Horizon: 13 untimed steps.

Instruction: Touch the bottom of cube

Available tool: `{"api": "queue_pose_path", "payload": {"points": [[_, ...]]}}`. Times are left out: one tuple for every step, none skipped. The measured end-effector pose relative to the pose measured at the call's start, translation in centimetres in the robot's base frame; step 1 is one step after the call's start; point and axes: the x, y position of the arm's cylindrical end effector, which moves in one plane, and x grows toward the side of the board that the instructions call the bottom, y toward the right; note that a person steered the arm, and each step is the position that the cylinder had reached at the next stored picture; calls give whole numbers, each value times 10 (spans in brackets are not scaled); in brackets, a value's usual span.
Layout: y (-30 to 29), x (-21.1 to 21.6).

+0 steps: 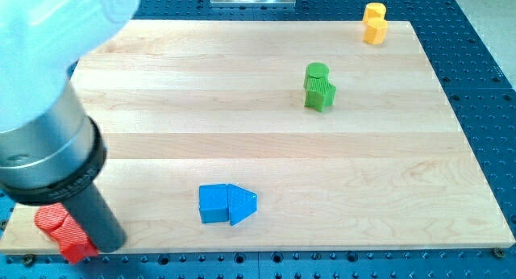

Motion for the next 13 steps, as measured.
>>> {"api": "queue_pose_path", "payload": {"points": [[-28, -11], [-41, -22], [-35, -52], [-23, -83], [-23, -83], [-23, -83], [-23, -83], [-23, -87], [-23, -91], [-23, -92], [-16, -72], [0, -10], [36, -5]]}}
